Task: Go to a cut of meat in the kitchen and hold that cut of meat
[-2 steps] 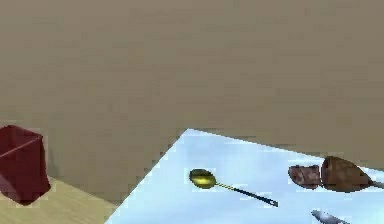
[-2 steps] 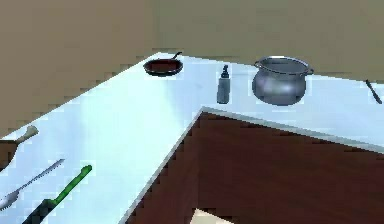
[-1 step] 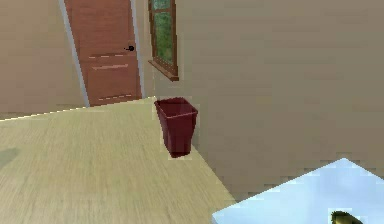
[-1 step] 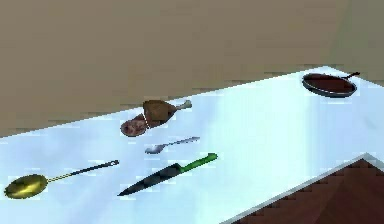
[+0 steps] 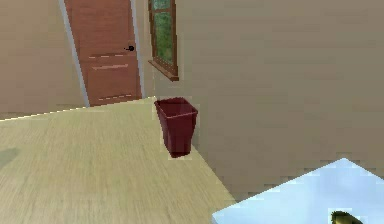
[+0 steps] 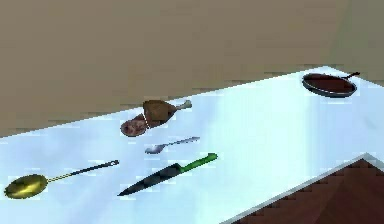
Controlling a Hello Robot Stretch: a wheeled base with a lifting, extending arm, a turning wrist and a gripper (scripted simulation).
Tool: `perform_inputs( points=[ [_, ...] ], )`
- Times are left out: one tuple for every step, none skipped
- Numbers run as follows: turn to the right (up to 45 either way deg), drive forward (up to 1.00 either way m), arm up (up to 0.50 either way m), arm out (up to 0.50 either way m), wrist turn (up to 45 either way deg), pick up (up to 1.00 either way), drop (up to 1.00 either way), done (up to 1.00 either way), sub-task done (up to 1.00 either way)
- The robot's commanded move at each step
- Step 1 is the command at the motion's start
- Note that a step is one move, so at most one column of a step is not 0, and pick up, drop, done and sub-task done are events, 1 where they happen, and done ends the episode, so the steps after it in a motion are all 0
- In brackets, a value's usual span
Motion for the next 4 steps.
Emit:
perform_inputs(
  points=[
    [0.0, 0.0, 0.38, 0.0, 0.0, 0.0, 0.0, 0.0, 0.0],
    [0.0, 0.0, 0.0, 0.42, 0.0, 0.0, 0.0, 0.0, 0.0],
    [0.0, 0.0, 0.0, 0.0, 45.0, 0.0, 0.0, 0.0, 0.0],
    [0.0, 0.0, 0.0, 0.0, 45.0, 0.0, 0.0, 0.0, 0.0]
  ],
)
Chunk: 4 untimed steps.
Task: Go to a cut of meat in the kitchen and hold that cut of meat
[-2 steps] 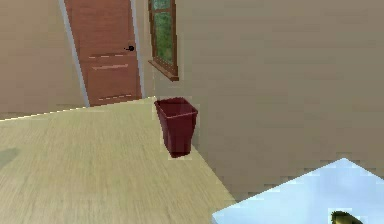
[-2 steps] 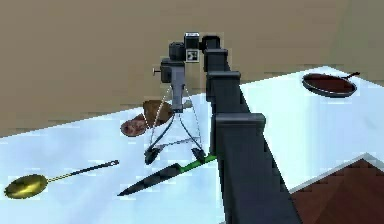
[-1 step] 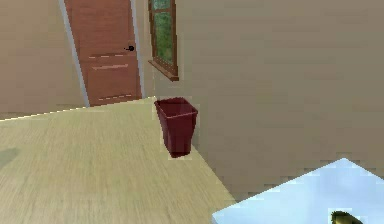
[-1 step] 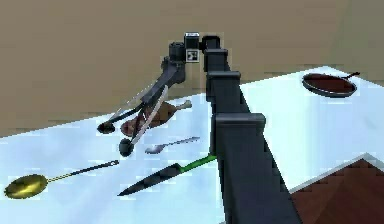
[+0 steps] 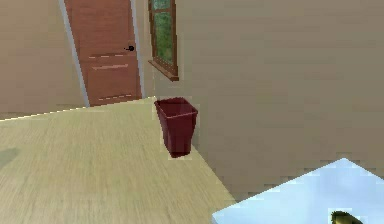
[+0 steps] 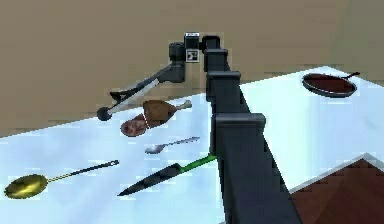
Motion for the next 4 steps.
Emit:
perform_inputs(
  points=[
    [0.0, 0.0, 0.0, 0.0, 24.0, 0.0, 0.0, 0.0, 0.0],
    [0.0, 0.0, -0.16, 0.0, 0.0, 0.0, 0.0, 0.0, 0.0],
    [0.0, 0.0, 0.0, 0.0, 0.0, 1.0, 0.0, 0.0, 0.0],
    [0.0, 0.0, 0.1, 0.0, 0.0, 0.0, 0.0, 0.0, 0.0]
  ],
)
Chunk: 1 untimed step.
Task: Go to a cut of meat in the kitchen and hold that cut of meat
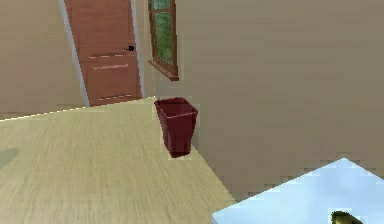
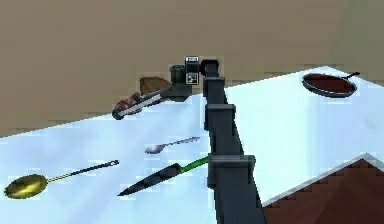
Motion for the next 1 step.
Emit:
perform_inputs(
  points=[
    [0.0, 0.0, 0.0, 0.0, 0.0, 0.0, 0.0, 1.0, 0.0]
  ],
)
